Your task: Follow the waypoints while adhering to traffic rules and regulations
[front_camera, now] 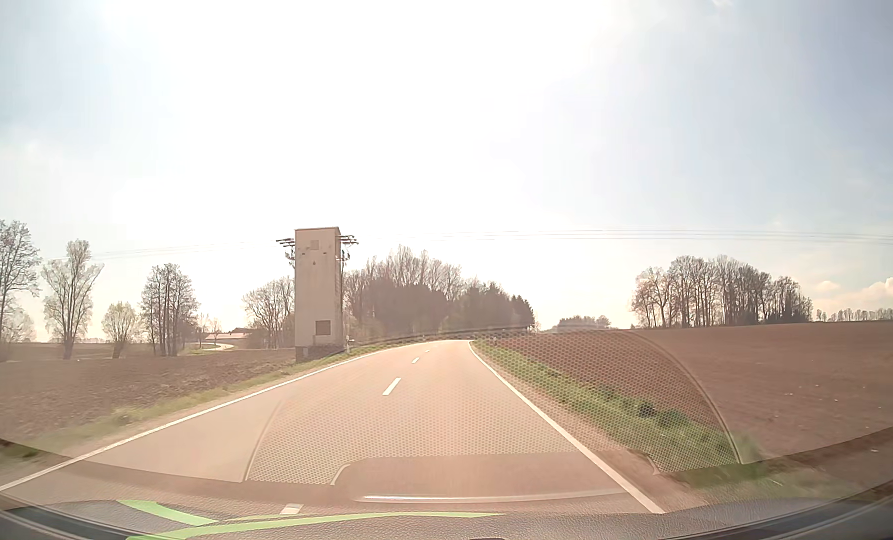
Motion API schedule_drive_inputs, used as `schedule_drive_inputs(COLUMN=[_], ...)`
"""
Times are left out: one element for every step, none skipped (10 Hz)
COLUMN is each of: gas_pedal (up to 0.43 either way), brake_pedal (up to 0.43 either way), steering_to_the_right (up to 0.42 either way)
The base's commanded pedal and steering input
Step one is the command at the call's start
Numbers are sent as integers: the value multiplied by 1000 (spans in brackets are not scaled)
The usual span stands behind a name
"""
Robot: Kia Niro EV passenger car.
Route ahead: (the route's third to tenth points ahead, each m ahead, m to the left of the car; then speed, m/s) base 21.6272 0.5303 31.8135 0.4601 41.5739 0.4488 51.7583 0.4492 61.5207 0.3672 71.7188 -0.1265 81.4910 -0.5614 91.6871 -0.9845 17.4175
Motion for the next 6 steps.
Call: schedule_drive_inputs(gas_pedal=[441, 441, 441, 441, 441, 441], brake_pedal=[0, 0, 0, 0, 0, 0], steering_to_the_right=[-1, -1, -1, -1, -1, -1])
